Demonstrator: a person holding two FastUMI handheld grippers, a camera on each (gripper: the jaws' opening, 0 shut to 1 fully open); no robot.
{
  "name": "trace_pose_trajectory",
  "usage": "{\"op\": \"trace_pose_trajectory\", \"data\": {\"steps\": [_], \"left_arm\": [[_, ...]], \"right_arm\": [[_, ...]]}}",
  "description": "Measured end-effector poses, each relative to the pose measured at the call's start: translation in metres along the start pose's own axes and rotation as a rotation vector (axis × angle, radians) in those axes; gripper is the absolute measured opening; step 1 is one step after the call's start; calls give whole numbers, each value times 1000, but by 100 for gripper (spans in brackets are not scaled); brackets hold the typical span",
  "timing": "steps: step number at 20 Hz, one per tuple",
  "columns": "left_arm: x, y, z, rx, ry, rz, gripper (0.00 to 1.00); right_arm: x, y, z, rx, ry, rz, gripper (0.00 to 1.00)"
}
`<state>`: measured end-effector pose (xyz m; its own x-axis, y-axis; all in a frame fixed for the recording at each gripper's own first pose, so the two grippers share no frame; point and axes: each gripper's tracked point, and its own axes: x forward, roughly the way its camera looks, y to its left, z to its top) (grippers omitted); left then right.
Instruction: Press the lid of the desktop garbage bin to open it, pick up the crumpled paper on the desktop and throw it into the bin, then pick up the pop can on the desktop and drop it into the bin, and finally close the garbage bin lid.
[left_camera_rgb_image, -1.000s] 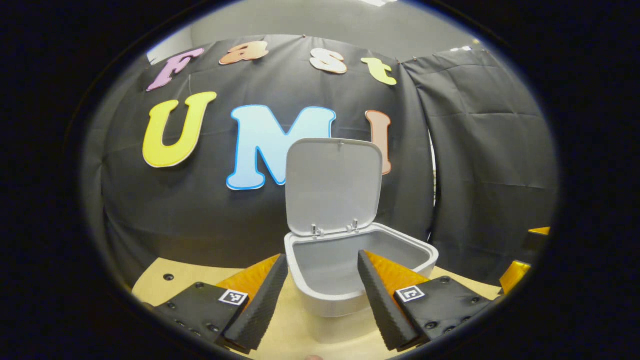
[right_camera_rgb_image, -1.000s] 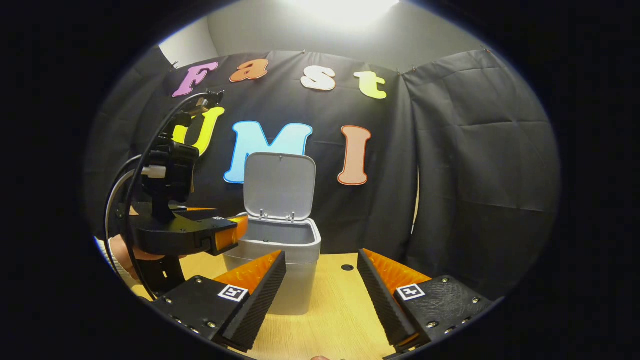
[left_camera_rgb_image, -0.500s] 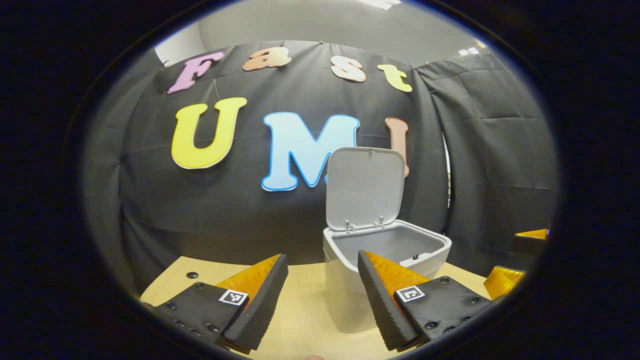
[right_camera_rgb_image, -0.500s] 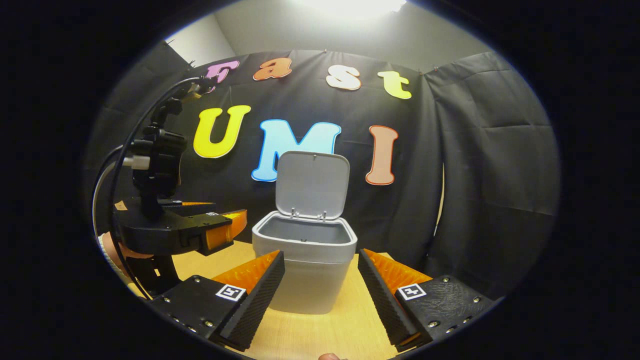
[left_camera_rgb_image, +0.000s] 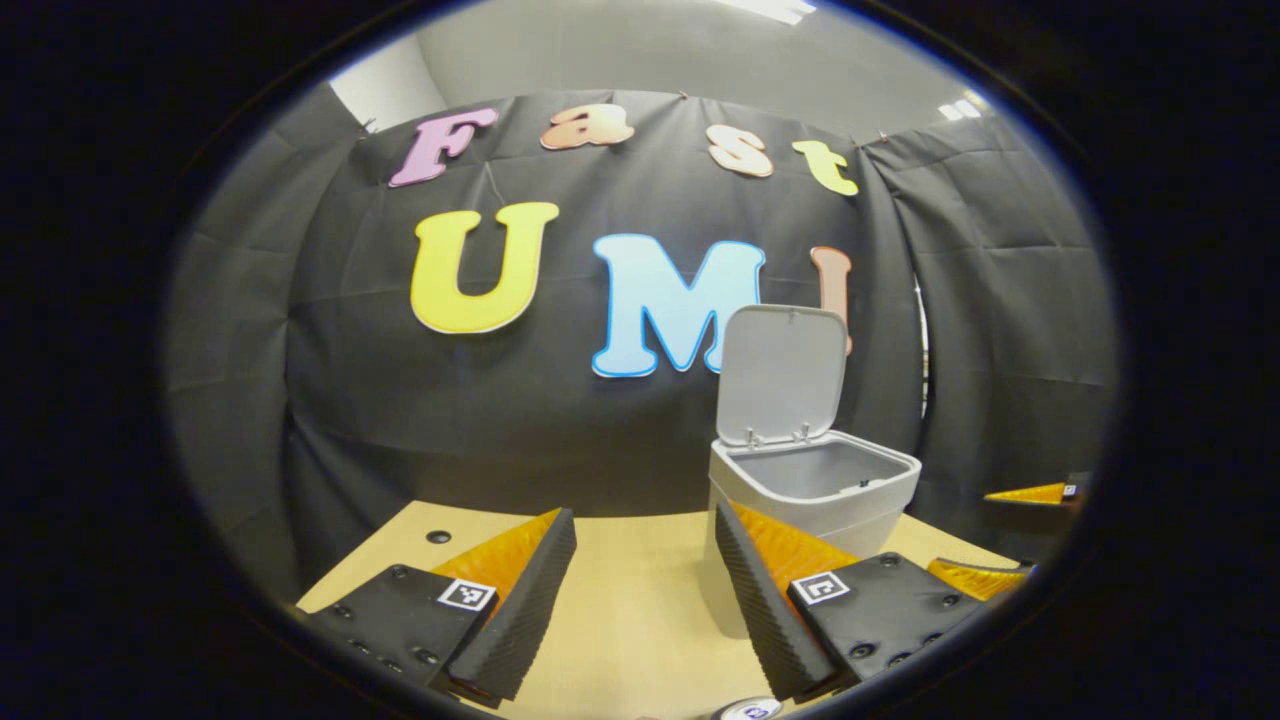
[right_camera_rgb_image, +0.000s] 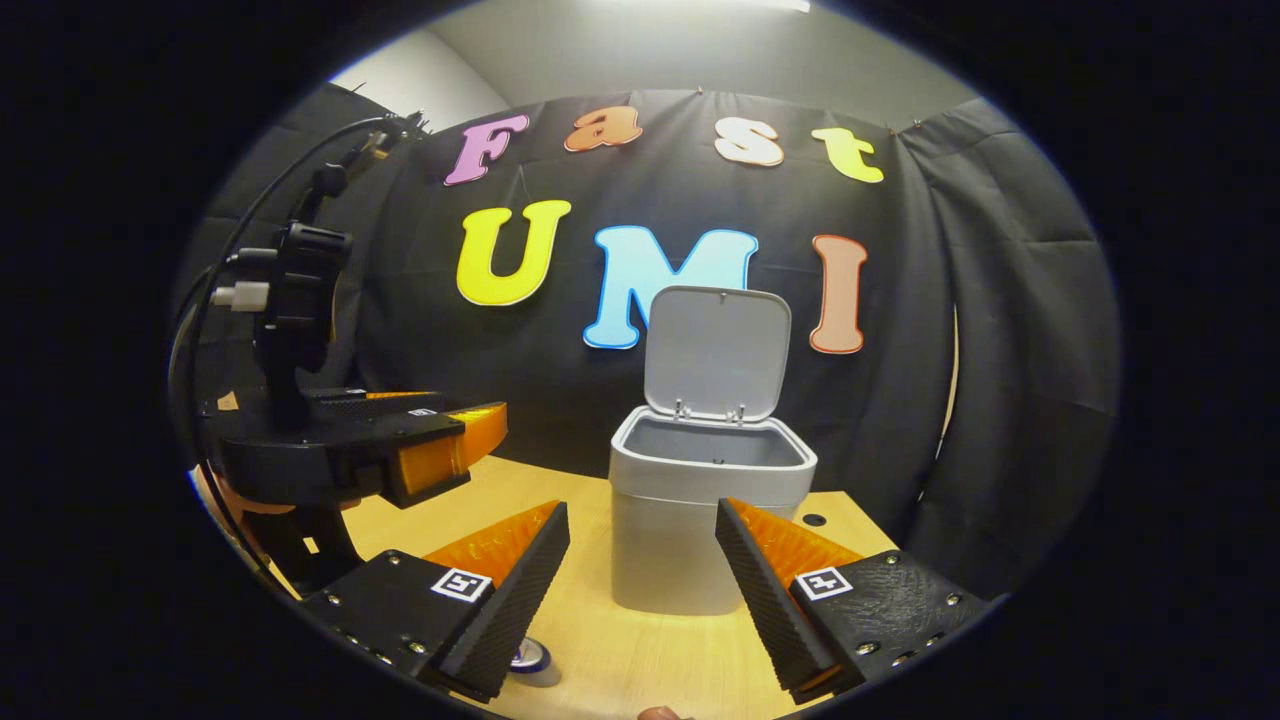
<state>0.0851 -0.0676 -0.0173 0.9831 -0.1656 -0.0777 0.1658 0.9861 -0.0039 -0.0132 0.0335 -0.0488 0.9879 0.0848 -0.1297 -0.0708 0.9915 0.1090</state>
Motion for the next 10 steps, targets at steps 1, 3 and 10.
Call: {"op": "trace_pose_trajectory", "data": {"steps": [1,3,10], "left_arm": [[-6,7,1,-7,0,11,94],[-18,20,3,-15,-1,35,94],[-52,50,-3,-12,13,93,94]], "right_arm": [[0,5,-1,2,6,14,95],[2,16,-7,0,23,44,95],[6,58,-50,15,161,183,95]]}}
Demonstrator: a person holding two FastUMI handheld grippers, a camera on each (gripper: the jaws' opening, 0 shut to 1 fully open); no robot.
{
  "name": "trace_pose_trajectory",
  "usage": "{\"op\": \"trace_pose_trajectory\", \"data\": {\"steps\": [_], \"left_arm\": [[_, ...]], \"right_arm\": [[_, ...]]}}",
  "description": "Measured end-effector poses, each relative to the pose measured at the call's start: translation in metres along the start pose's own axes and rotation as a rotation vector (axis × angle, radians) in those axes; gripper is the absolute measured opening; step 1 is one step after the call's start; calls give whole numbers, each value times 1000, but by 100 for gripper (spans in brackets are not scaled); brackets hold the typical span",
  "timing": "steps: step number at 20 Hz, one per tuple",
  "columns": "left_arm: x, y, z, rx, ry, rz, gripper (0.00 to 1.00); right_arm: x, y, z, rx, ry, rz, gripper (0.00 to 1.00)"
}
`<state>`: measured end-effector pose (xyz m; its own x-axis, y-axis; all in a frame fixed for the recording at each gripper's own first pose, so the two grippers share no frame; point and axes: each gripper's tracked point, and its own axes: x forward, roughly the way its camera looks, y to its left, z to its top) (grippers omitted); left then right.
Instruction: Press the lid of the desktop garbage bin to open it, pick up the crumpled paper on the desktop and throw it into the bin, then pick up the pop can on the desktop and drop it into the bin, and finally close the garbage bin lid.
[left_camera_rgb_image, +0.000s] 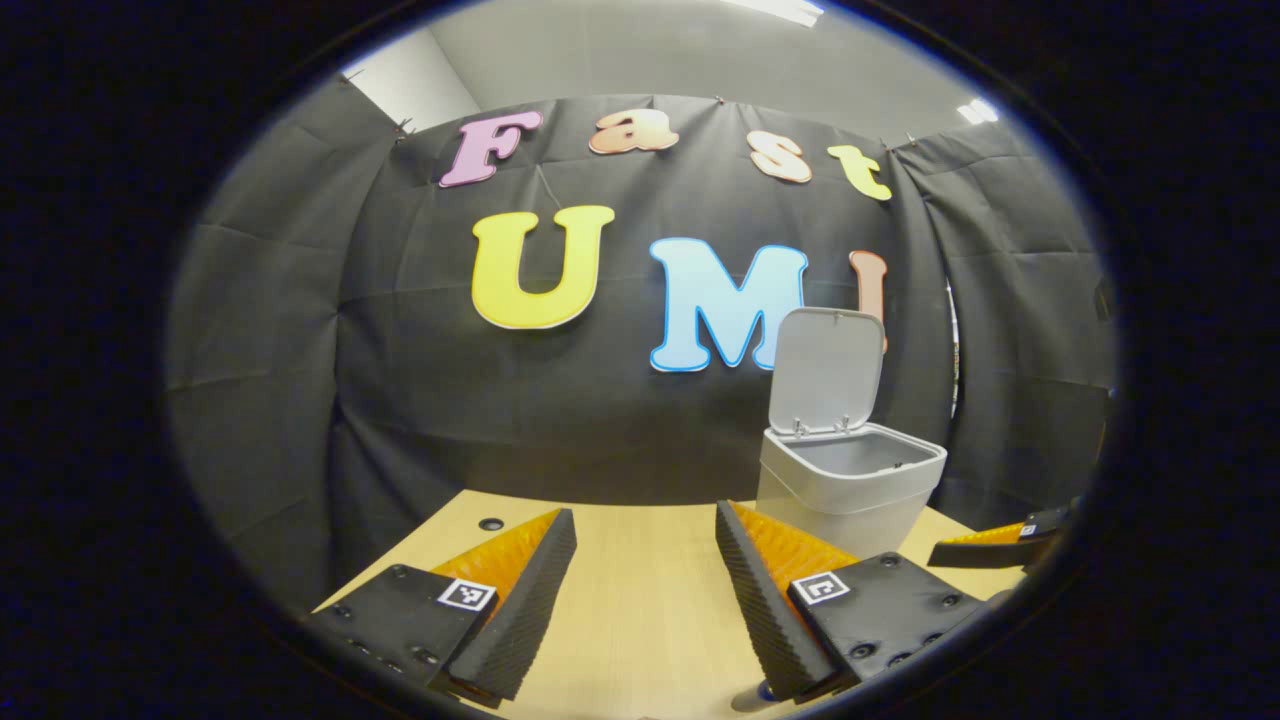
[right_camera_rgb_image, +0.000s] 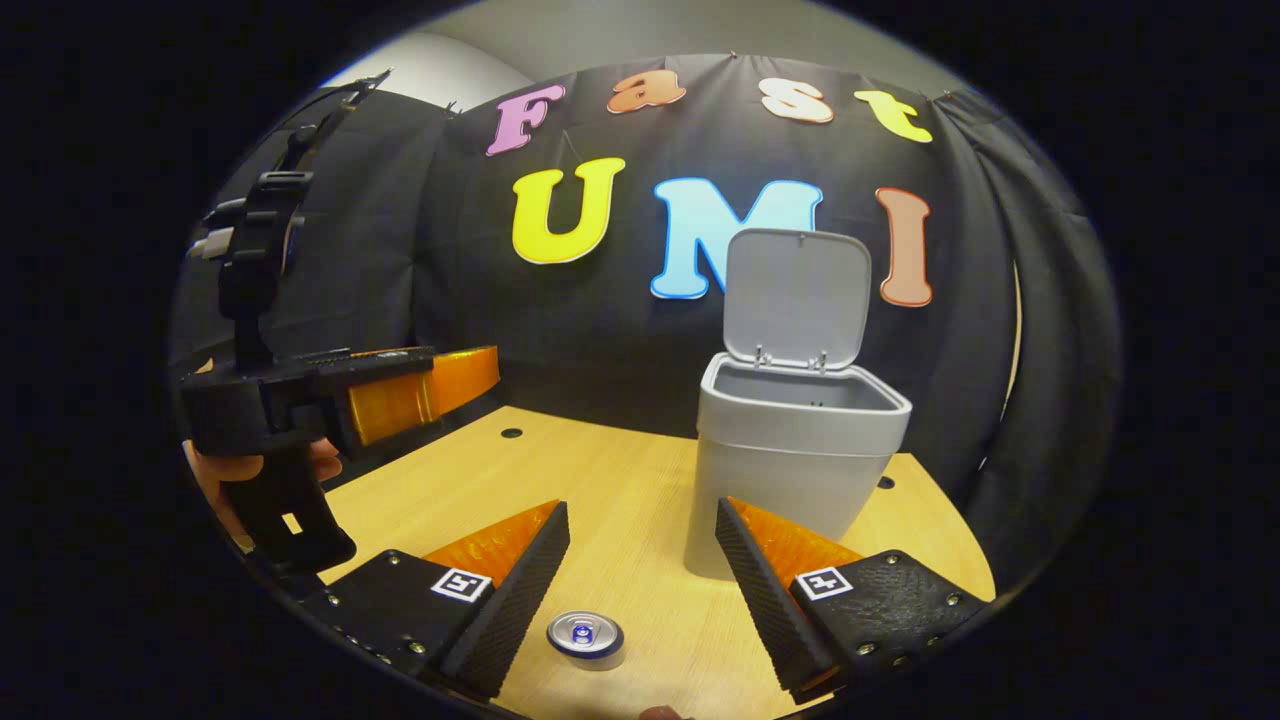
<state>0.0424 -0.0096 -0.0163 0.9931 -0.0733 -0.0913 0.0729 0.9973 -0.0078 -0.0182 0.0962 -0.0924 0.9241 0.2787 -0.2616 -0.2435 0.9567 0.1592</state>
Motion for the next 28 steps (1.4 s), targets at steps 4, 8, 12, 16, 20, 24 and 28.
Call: {"op": "trace_pose_trajectory", "data": {"steps": [4,8,12,16,20,24,28], "left_arm": [[-11,5,-1,-9,-2,8,94],[-19,12,-2,5,-2,20,94],[-22,17,-7,-7,9,35,94],[-23,19,-13,-6,19,41,92],[-22,19,-18,-14,31,43,92],[-22,22,-20,-13,35,50,92],[-21,25,-22,-16,37,59,92]], "right_arm": [[12,18,-31,6,112,79,95],[24,30,-68,15,252,138,95],[28,34,-104,11,366,160,96],[26,35,-130,-1,470,173,96],[30,35,-148,-20,525,171,96],[31,35,-158,-28,562,173,96],[33,29,-158,-21,572,166,86]]}}
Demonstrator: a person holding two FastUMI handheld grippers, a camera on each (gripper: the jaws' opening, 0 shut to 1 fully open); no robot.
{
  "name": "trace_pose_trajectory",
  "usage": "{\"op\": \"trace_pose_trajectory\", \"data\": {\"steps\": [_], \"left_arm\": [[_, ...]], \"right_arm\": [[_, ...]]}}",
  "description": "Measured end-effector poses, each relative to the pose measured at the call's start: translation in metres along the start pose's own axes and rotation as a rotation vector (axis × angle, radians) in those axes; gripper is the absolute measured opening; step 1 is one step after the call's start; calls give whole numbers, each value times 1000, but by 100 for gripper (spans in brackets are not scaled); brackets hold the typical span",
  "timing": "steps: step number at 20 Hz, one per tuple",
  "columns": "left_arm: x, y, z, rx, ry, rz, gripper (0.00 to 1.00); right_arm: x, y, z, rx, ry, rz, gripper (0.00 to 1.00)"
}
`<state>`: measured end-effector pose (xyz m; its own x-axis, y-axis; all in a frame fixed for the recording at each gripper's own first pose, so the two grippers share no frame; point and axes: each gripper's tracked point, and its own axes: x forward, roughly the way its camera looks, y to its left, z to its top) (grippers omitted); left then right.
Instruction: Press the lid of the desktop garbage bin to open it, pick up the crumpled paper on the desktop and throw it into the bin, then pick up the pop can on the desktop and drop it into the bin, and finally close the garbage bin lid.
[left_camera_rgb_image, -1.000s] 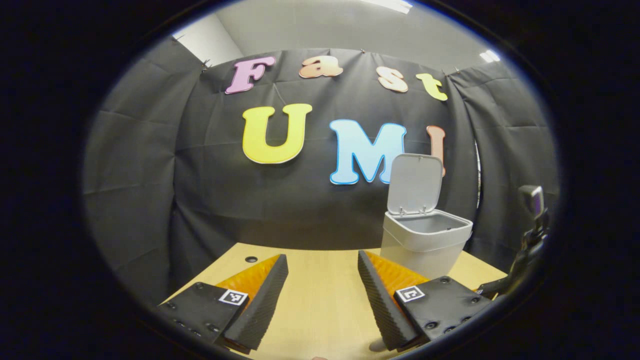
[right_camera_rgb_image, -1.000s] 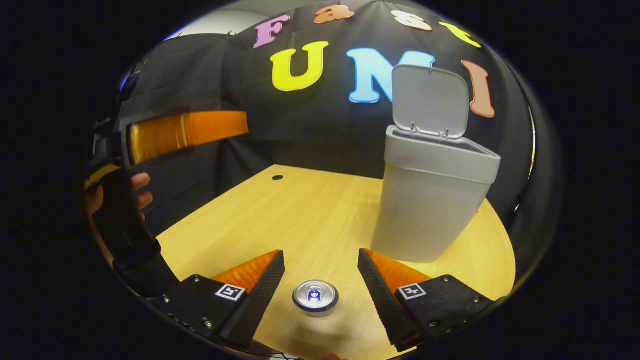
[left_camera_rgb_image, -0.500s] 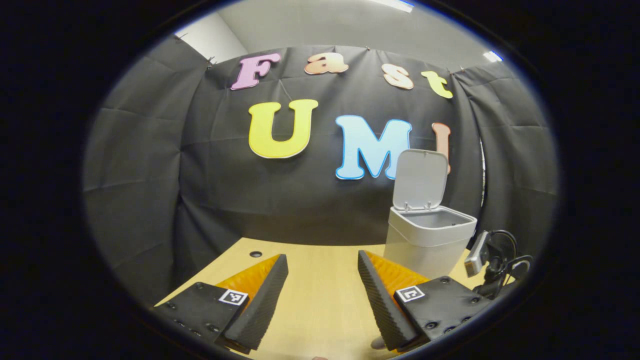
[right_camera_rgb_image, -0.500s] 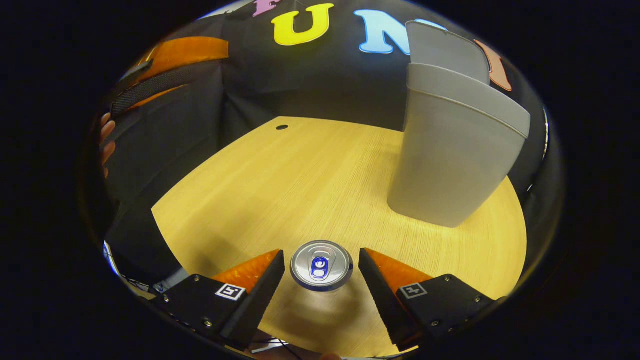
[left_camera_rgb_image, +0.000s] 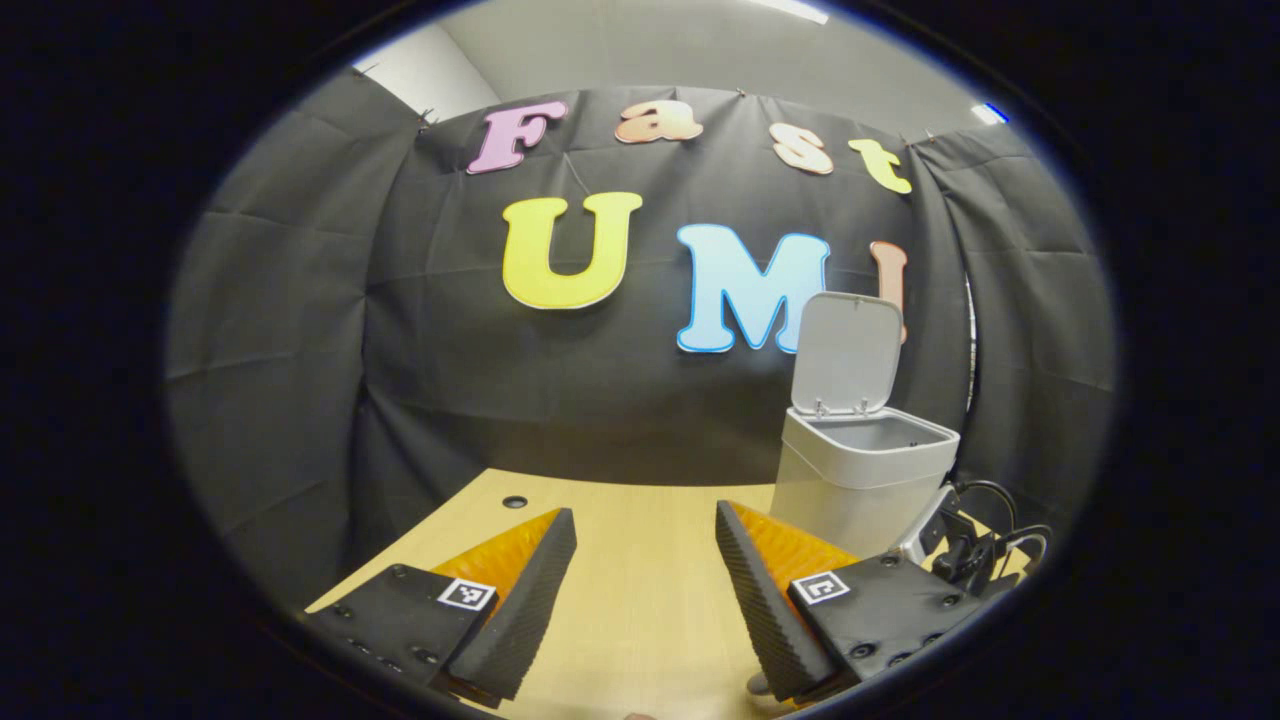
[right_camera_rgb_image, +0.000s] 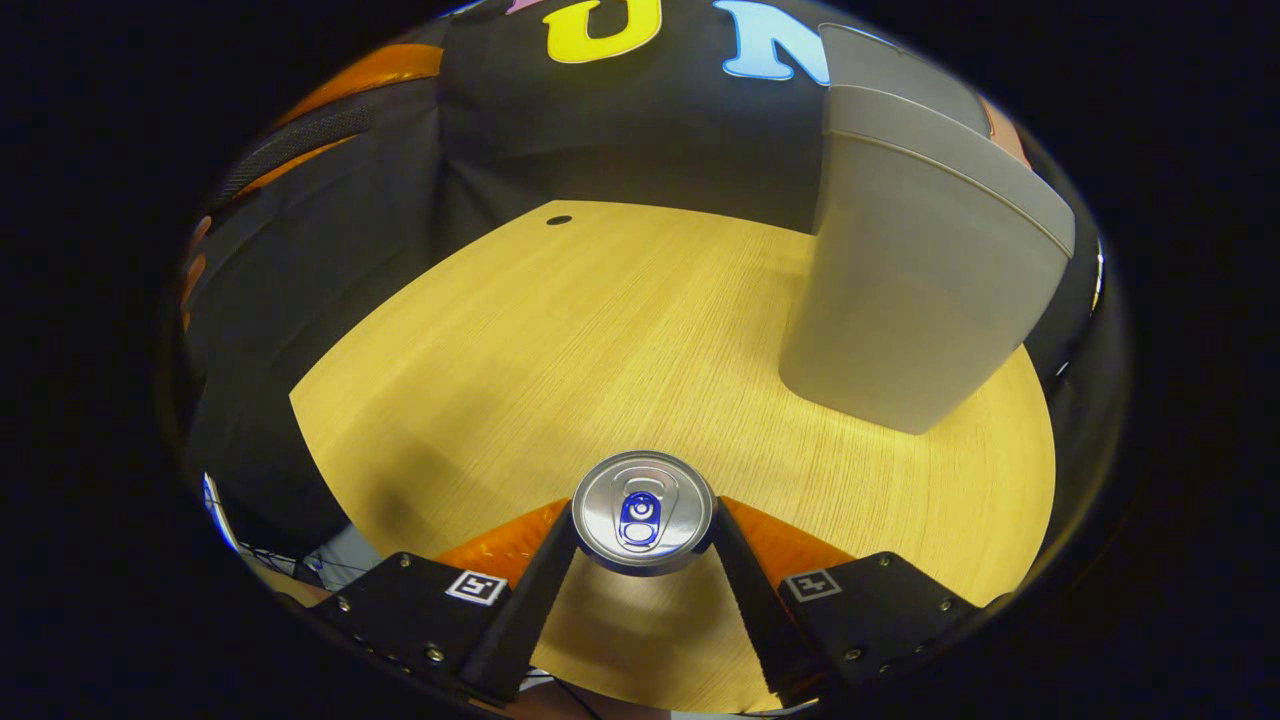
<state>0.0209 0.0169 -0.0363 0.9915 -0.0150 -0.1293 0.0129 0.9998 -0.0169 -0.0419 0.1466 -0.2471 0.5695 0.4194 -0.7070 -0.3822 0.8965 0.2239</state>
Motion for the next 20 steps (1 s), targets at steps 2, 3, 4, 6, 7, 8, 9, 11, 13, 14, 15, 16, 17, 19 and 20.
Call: {"op": "trace_pose_trajectory", "data": {"steps": [2,3,4,6,7,8,9,11,13,14,15,16,17,19,20], "left_arm": [[0,0,2,-2,-1,0,92],[0,1,2,0,-3,2,92],[1,1,2,3,-4,2,89],[1,1,5,8,-11,3,92],[3,1,5,8,-10,3,92],[3,1,5,6,-10,1,94],[3,1,4,3,-10,1,92],[4,2,4,-4,-8,5,92],[4,2,5,-8,-13,5,92],[4,2,6,-6,-14,5,92],[4,1,6,-3,-17,4,92],[5,0,8,-4,-20,3,89],[4,-1,9,-7,-22,1,89],[3,-4,10,-11,-24,0,89],[3,-6,9,-13,-24,-2,94]], "right_arm": [[-2,0,1,7,-6,3,85],[-3,-1,1,9,-13,0,84],[-6,-3,4,15,-24,-4,84],[-20,-7,16,37,-63,1,84],[-30,-9,24,50,-91,2,85],[-40,-13,34,58,-124,2,84],[-46,-16,46,64,-158,-6,84],[-64,-25,71,79,-235,-21,84],[-84,-34,99,91,-318,-36,85],[-95,-40,113,92,-361,-47,85],[-105,-44,126,89,-402,-60,85],[-115,-48,139,85,-443,-70,84],[-120,-48,145,83,-478,-78,84],[-133,-53,164,89,-535,-89,84],[-139,-55,174,94,-565,-93,84]]}}
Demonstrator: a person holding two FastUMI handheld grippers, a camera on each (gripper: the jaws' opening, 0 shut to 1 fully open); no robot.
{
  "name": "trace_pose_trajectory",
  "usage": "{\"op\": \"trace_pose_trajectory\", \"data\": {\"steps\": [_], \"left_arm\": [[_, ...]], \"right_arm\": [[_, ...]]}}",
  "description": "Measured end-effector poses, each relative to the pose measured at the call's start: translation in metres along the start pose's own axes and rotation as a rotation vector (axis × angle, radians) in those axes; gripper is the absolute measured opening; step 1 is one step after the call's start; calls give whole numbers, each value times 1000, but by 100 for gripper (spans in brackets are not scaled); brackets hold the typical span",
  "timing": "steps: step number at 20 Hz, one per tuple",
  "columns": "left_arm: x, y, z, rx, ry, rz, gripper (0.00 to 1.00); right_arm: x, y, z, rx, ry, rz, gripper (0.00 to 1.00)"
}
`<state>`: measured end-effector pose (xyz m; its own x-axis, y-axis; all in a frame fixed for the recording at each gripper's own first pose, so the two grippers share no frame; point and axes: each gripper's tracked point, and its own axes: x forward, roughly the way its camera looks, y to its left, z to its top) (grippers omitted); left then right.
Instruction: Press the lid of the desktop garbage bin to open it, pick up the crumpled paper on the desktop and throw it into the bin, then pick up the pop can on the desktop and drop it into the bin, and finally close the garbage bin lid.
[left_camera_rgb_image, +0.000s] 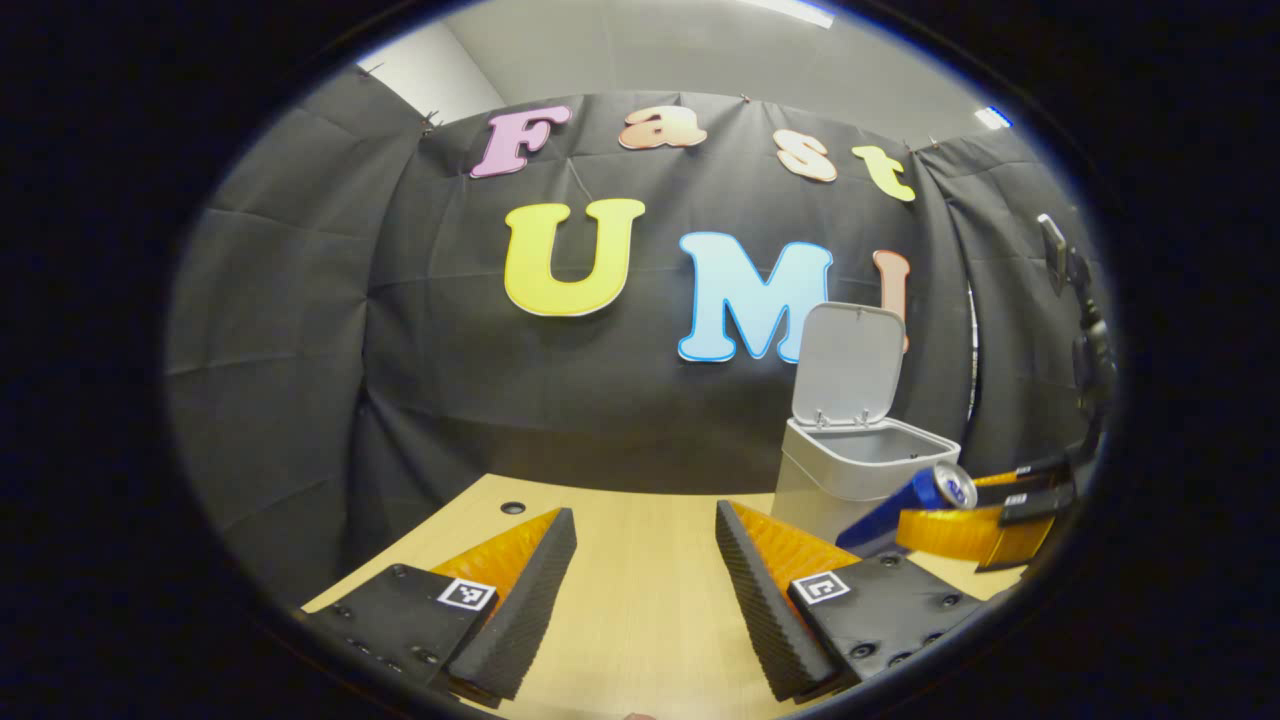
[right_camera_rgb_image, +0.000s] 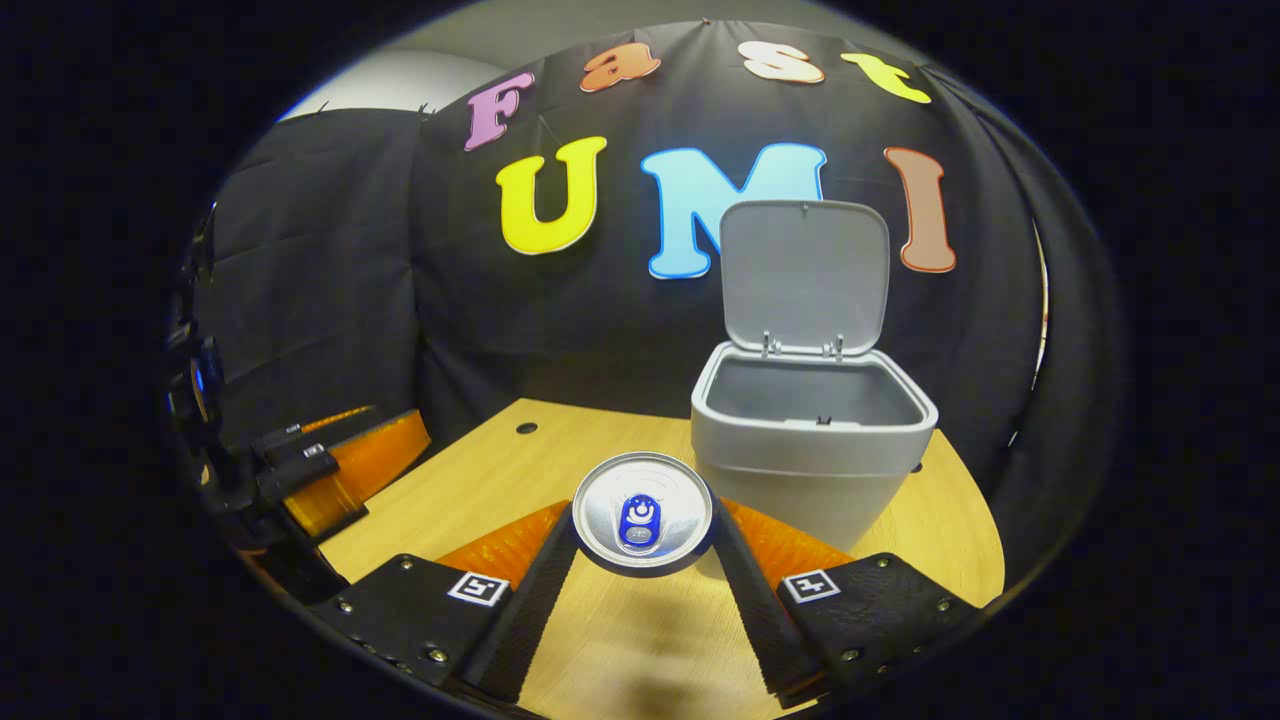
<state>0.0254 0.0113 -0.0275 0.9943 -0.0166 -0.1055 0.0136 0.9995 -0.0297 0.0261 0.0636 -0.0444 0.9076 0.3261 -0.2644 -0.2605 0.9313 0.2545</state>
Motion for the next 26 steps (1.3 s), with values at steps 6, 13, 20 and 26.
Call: {"op": "trace_pose_trajectory", "data": {"steps": [6,13,20,26], "left_arm": [[-2,-5,2,7,-6,1,92],[-2,-10,3,8,-5,2,92],[3,-14,0,20,1,2,91],[5,-17,1,29,1,0,89]], "right_arm": [[-1,-15,51,-13,-156,-32,84],[11,-48,84,-3,-261,-124,84],[41,-79,74,-36,-217,-206,84],[63,-82,60,-49,-144,-214,84]]}}
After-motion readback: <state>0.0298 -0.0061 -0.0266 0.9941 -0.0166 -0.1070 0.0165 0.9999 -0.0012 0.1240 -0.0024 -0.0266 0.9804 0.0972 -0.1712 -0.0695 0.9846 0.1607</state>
